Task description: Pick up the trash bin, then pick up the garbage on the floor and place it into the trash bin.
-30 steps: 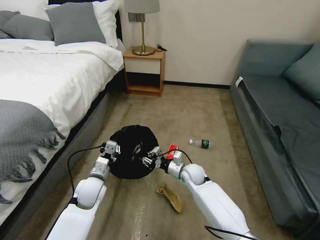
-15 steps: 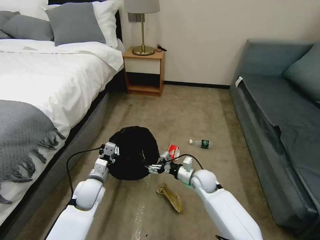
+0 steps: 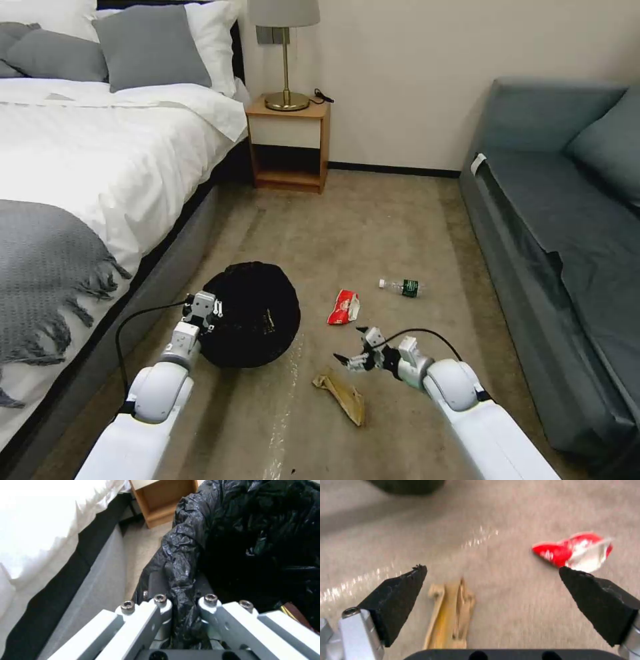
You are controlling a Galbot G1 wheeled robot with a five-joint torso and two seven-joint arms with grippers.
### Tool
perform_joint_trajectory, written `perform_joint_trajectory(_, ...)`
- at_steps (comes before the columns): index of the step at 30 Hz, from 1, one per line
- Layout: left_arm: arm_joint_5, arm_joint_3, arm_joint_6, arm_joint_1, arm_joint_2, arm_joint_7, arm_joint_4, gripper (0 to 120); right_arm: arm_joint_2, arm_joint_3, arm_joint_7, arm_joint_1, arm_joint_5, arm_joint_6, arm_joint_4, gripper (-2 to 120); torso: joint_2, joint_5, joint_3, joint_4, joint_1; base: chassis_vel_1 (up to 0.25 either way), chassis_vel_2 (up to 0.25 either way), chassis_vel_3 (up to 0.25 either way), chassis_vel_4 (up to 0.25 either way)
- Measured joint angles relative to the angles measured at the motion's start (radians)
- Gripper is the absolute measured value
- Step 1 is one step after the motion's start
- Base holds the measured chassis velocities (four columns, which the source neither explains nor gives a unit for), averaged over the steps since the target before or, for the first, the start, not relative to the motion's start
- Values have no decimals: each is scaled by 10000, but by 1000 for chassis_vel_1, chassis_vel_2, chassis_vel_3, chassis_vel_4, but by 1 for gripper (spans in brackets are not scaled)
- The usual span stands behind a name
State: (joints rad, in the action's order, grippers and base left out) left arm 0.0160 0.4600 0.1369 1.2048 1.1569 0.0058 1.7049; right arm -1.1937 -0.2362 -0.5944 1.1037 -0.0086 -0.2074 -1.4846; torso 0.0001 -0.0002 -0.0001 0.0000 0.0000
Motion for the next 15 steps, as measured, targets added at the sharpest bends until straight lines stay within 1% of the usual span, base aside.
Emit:
perform_joint_trajectory(7,52,86,-17,33,-89,14,52,4,-237,120,139,233,-760,-163,359,100,0,3,0,0,0,0,0,0,0)
perform_joint_trajectory(15,45,105,-31,152,-6,16,79,4,-567,302,262,238,-1469,-244,854,100,0,1,1,1,0,0,0,0,0)
